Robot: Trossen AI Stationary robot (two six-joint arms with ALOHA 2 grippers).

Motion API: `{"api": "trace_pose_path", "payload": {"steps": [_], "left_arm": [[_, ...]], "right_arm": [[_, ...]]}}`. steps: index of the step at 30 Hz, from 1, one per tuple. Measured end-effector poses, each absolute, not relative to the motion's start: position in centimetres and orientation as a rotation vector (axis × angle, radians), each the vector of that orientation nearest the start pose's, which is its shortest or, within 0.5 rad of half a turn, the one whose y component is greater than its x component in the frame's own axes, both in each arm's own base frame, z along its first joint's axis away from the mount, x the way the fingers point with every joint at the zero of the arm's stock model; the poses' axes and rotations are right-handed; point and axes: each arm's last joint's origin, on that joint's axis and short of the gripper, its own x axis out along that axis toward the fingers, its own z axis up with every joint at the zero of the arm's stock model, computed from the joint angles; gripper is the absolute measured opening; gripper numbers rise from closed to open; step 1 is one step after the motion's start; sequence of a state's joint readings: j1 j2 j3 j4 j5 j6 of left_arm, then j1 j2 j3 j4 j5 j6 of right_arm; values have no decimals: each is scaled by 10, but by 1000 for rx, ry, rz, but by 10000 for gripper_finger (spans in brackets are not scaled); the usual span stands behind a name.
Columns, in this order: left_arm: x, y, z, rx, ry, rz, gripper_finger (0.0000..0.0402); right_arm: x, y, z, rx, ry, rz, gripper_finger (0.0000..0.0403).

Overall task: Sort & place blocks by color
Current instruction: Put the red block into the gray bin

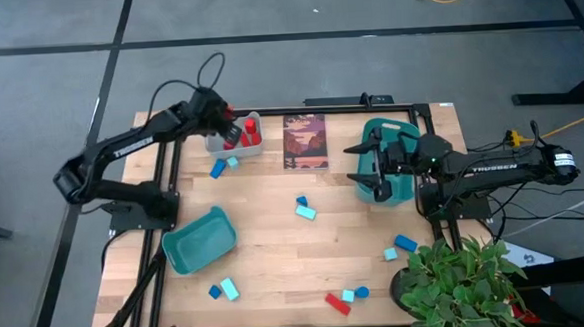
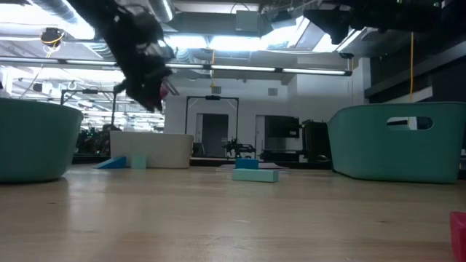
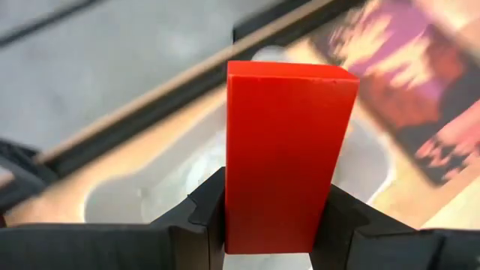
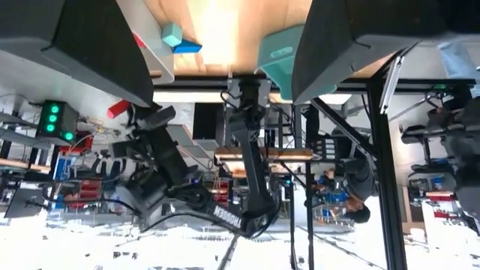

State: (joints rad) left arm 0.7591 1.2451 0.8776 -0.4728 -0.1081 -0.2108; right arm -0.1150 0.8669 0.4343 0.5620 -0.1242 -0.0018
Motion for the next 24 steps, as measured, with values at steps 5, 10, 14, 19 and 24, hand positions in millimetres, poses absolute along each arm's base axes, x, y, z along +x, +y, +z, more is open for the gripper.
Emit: {"api": "trace_pose_path", "payload": {"steps": [5,10,14,19,24], "left_arm": [[186,184,224,-520,852,911,122],[194,191,201,-585,934,861,122],[195,197,186,-617,982,857,122],[196,200,176,-637,1023,860,122],[196,201,170,-647,1052,857,122]], "right_arm": [[193,-19,266,-14,-107,9,320],[193,-19,266,-13,-104,9,320],[193,-19,266,-13,-104,9,320],[193,-19,266,-13,-104,9,320],[194,-19,266,-13,-104,9,320]]}}
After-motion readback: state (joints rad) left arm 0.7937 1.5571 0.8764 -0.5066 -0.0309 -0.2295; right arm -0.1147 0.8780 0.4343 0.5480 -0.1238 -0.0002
